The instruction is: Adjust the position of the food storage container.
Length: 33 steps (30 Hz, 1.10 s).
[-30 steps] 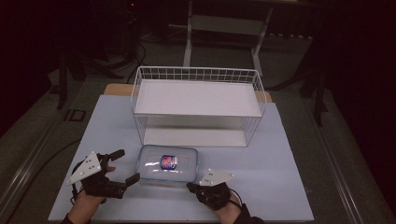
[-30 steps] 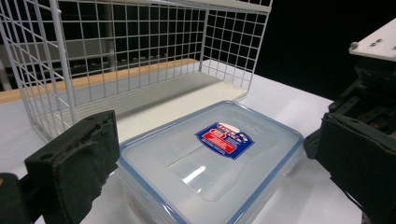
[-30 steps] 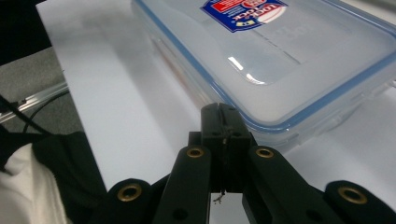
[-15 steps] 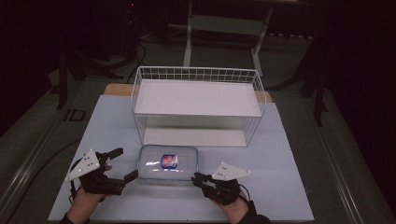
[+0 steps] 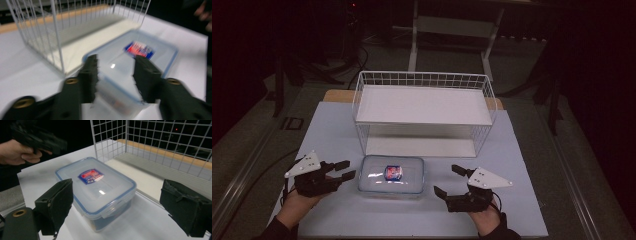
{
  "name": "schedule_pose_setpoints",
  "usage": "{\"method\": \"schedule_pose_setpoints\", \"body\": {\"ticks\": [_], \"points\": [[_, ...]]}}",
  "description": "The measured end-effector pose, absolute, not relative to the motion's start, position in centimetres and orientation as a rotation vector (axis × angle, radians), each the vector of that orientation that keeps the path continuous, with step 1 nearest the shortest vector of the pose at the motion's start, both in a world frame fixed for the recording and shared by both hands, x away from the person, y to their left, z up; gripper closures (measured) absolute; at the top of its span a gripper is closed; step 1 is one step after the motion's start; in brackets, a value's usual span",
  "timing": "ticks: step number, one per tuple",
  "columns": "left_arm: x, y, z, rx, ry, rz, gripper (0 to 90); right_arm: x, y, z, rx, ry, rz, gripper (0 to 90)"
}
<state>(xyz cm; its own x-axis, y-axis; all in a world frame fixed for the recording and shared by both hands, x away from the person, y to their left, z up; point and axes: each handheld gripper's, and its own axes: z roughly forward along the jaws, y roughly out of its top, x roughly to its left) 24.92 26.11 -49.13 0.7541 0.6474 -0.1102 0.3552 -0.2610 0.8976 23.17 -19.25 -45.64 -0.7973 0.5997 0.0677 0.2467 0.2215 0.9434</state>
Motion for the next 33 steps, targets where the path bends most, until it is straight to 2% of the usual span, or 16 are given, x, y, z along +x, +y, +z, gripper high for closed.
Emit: {"method": "schedule_pose_setpoints", "body": {"ticks": [7, 14, 27, 33], "points": [[26.2, 25.7, -51.2, 2.038, 0.845, 0.302, 88.7, 23.1, -20.9, -45.8, 0.841, 2.15, 1.594, 13.0], [26.7, 24.1, -52.1, 2.134, 0.831, 0.286, 89.2, 23.2, -21.6, -46.0, 0.877, 2.123, 1.583, 13.2], [27.5, 23.2, -52.3, 2.135, 0.824, 0.222, 89.4, 23.2, -21.7, -46.0, 0.883, 2.117, 1.577, 13.2], [27.9, 21.1, -52.2, 2.154, 0.781, 0.196, 89.3, 23.2, -21.8, -45.9, 0.881, 2.114, 1.571, 13.4]]}}
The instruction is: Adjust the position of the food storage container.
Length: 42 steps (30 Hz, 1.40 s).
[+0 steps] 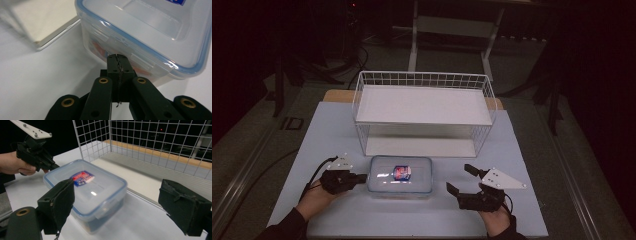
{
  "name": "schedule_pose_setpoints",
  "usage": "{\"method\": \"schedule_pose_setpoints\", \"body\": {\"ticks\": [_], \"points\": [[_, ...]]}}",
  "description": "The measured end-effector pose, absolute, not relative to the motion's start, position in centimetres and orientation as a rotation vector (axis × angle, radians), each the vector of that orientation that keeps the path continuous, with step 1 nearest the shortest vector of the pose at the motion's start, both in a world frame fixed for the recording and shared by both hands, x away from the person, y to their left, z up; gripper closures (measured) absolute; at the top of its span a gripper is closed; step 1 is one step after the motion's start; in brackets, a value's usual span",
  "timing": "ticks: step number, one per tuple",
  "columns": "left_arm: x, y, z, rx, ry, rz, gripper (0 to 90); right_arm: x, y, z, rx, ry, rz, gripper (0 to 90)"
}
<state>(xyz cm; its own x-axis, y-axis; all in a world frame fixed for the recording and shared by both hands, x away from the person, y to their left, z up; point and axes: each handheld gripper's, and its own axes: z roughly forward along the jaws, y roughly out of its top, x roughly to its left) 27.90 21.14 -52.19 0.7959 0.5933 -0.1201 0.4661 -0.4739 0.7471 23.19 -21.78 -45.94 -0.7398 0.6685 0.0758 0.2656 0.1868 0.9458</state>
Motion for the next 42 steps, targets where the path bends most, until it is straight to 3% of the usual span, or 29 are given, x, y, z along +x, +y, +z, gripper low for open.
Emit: {"method": "schedule_pose_setpoints", "body": {"ticks": [14, 27, 30, 35, 39, 40, 42], "points": [[29.3, 17.3, -52.1, 2.172, 0.707, 0.159, 89.4, 23.3, -22.4, -46.3, 0.901, 2.103, 1.548, 13.4], [29.6, 16.2, -52.0, 2.165, 0.713, 0.153, 88.9, 23.4, -22.4, -46.4, 0.887, 2.109, 1.536, 13.8], [29.4, 16.7, -51.6, 2.154, 0.738, 0.167, 76.5, 23.3, -22.4, -46.4, 0.884, 2.108, 1.533, 13.8], [29.1, 18.5, -50.0, 2.005, 0.818, 0.111, 36.2, 23.3, -22.5, -46.4, 0.88, 2.106, 1.533, 13.8], [28.8, 18.6, -49.2, 1.975, 0.826, 0.033, 6.2, 23.3, -22.6, -46.3, 0.882, 2.105, 1.537, 13.8], [28.8, 18.6, -49.2, 1.957, 0.832, 0.0, 0.8, 23.3, -22.6, -46.3, 0.884, 2.104, 1.538, 13.8], [28.8, 18.5, -49.2, 1.909, 0.859, -0.046, 0.0, 23.4, -22.7, -46.3, 0.879, 2.102, 1.538, 13.7]]}}
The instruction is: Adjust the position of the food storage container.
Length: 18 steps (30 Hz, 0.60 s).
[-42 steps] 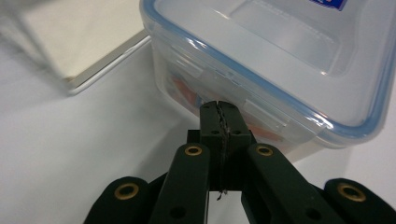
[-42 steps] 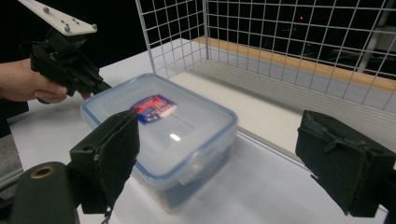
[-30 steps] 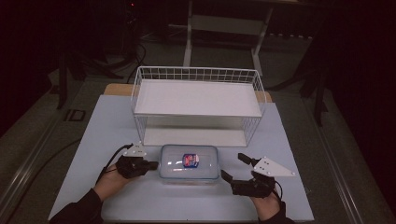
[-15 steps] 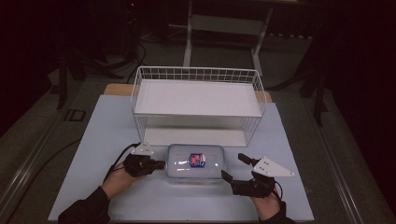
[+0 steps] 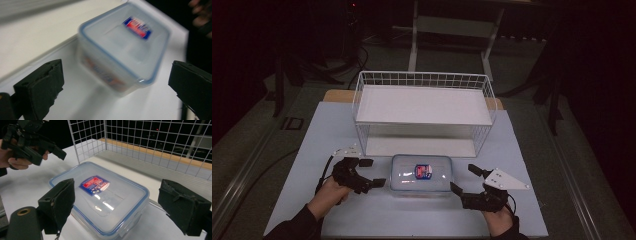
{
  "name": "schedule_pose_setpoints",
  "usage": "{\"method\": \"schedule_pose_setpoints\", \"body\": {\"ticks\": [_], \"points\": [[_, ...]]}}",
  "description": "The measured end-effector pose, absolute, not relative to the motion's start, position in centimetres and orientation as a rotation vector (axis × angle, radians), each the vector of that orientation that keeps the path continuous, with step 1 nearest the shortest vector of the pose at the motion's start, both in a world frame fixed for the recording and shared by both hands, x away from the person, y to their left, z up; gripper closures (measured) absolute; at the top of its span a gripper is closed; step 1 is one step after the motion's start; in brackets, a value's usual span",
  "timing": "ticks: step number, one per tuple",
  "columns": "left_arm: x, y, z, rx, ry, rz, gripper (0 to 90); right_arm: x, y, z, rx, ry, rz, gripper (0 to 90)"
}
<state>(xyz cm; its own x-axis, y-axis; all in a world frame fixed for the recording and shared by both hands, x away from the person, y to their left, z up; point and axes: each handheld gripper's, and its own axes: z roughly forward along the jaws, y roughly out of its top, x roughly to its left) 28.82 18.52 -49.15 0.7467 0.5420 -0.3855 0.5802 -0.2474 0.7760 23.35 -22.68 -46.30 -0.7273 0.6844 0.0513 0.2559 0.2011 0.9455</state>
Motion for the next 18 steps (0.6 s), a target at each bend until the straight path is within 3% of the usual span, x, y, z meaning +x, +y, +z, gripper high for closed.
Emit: {"method": "schedule_pose_setpoints", "body": {"ticks": [7, 11, 18], "points": [[29.7, 17.4, -49.6, 1.883, 1.001, -0.085, 0.0, 23.0, -22.7, -46.2, 0.857, 2.018, 1.503, 14.1], [30.8, 17.3, -50.5, 1.784, 1.123, -0.252, 0.1, 23.1, -22.9, -46.3, 0.822, 2.011, 1.469, 14.2], [31.5, 16.8, -51.0, 1.76, 1.201, -0.313, 0.6, 23.7, -23.5, -46.7, 0.844, 2.061, 1.509, 18.3]]}}
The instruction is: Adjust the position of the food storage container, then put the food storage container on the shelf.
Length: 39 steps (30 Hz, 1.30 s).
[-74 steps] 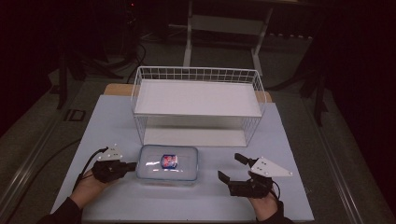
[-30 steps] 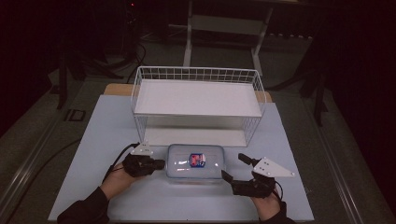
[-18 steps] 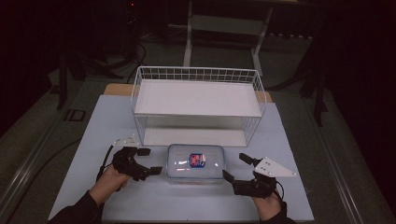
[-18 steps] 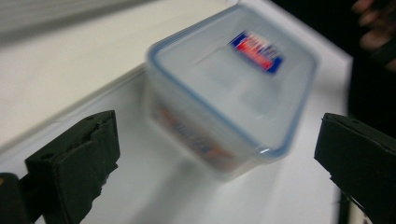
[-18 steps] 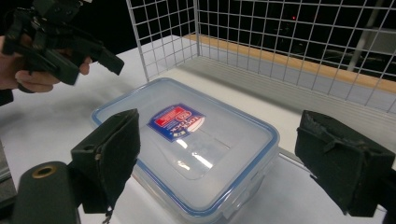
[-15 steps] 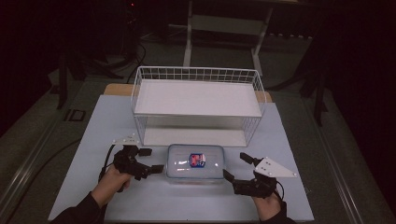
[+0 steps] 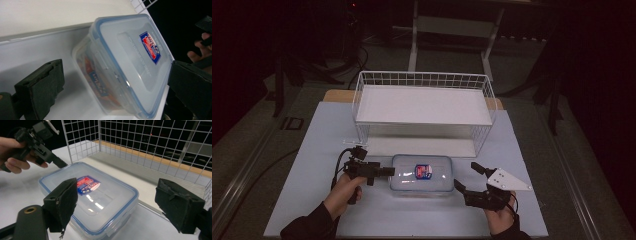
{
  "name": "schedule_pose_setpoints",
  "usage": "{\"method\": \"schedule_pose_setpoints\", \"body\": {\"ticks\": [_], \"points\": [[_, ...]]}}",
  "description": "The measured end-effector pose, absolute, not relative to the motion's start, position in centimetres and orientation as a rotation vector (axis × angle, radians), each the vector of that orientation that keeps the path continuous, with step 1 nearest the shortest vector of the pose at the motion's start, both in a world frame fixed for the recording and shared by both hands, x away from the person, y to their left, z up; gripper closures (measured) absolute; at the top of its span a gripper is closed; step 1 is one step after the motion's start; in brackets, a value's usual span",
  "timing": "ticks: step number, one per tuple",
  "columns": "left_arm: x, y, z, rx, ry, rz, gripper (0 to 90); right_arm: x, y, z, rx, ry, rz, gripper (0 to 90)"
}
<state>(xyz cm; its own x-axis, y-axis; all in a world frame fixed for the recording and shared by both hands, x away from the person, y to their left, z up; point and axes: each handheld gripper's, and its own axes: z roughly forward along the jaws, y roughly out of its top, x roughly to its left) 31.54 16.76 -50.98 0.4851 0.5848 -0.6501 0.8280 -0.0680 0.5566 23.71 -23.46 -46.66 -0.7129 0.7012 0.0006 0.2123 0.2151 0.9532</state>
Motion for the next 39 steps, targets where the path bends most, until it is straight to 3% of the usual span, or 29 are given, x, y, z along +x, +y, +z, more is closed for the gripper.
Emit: {"method": "schedule_pose_setpoints", "body": {"ticks": [5, 10, 12, 14, 15, 17, 20, 23, 24, 39], "points": [[32.2, 16.4, -51.7, 1.737, 1.257, -0.422, 0.6, 23.9, -23.7, -46.5, 0.869, 2.067, 1.51, 17.0], [32.7, 16.4, -52.4, 1.714, 1.311, -0.486, 8.0, 24.0, -23.6, -46.3, 0.931, 2.138, 1.494, 14.5], [32.8, 16.4, -52.8, 1.685, 1.321, -0.526, 15.2, 24.0, -23.3, -46.3, 0.932, 2.154, 1.466, 12.8], [33.1, 16.5, -53.2, 1.681, 1.327, -0.556, 15.3, 24.0, -23.2, -46.4, 0.925, 2.163, 1.454, 12.2], [33.1, 16.5, -53.4, 1.665, 1.349, -0.566, 22.6, 24.0, -23.0, -46.6, 0.922, 2.183, 1.43, 10.5], [33.2, 16.6, -53.8, 1.635, 1.338, -0.618, 28.2, 23.9, -22.9, -46.6, 0.92, 2.193, 1.434, 10.5], [33.2, 16.6, -54.0, 1.616, 1.304, -0.681, 31.7, 23.9, -22.8, -46.6, 0.918, 2.192, 1.425, 10.5], [33.2, 16.8, -53.8, 1.626, 1.268, -0.657, 41.6, 24.0, -22.7, -46.7, 0.933, 2.213, 1.421, 10.6], [33.2, 16.9, -53.4, 1.643, 1.254, -0.643, 50.5, 24.1, -22.7, -46.8, 0.949, 2.221, 1.423, 10.6], [31.1, 16.6, -52.1, 1.718, 1.112, -0.538, 56.6, 28.0, -24.7, -49.3, 1.304, 2.373, 1.509, 15.1]]}}
